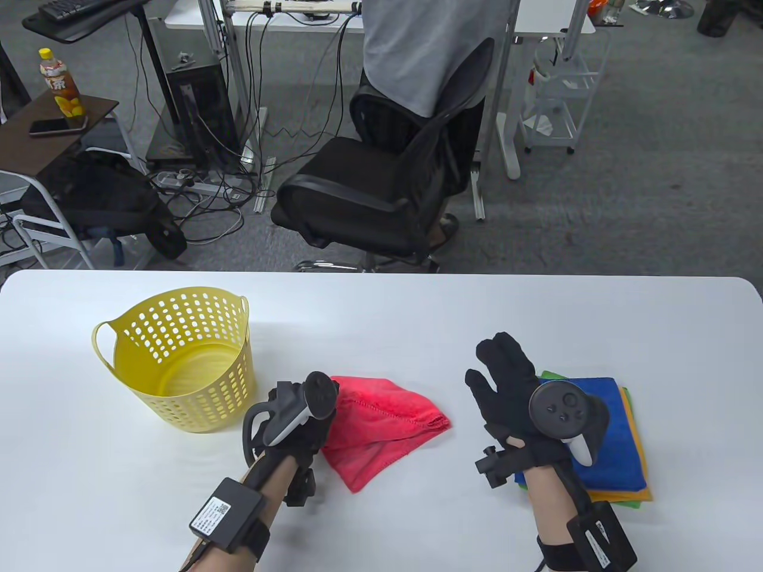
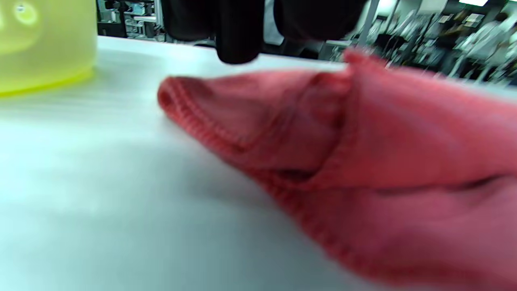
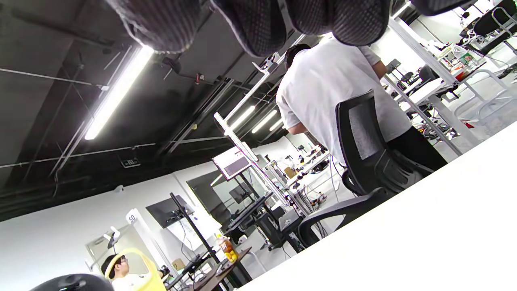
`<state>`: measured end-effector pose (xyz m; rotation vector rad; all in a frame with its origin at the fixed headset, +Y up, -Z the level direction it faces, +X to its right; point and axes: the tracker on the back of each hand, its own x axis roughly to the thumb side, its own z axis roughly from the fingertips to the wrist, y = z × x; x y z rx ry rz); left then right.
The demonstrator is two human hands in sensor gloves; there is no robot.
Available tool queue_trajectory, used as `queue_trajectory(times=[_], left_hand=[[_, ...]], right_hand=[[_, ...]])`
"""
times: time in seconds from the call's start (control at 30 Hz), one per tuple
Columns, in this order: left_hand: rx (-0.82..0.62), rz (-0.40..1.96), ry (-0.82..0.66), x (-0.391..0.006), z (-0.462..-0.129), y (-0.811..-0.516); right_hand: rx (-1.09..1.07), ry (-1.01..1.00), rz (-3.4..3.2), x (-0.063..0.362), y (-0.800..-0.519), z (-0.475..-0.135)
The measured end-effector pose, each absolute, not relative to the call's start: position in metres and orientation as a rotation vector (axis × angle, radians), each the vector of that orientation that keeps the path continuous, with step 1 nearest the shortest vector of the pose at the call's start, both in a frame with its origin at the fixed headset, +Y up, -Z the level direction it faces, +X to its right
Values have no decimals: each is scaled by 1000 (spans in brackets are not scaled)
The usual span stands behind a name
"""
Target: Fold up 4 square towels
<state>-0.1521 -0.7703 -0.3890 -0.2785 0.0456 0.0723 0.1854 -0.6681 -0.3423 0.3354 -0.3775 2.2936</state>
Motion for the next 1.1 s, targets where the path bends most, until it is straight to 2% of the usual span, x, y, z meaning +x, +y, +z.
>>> queue_trajectory(times=[0.1, 0.17, 0.23, 0.27, 0.4, 0.57, 0.7, 0.93, 1.1], left_hand=[[-320, 10, 37, -145, -390, -790], [-236, 22, 19, -145, -385, -791], [-190, 34, -60, -148, -383, -789], [-184, 51, -54, -149, -381, -788], [-57, 147, -91, -156, -366, -762], [2, 336, -177, -165, -343, -729], [-3, 406, -205, -167, -335, -724], [27, 385, -208, -168, -331, -722], [31, 407, -270, -167, -327, -711]], right_hand=[[343, -344, 2320, 180, -675, -345], [355, -321, 2337, 176, -679, -347], [369, -301, 2354, 171, -682, -349], [373, -295, 2358, 169, -683, -349], [410, -267, 2379, 159, -685, -347], [467, -233, 2396, 147, -686, -343], [526, -171, 2440, 132, -692, -340], [616, -56, 2554, 107, -710, -337], [630, 7, 2661, 94, -728, -340]])
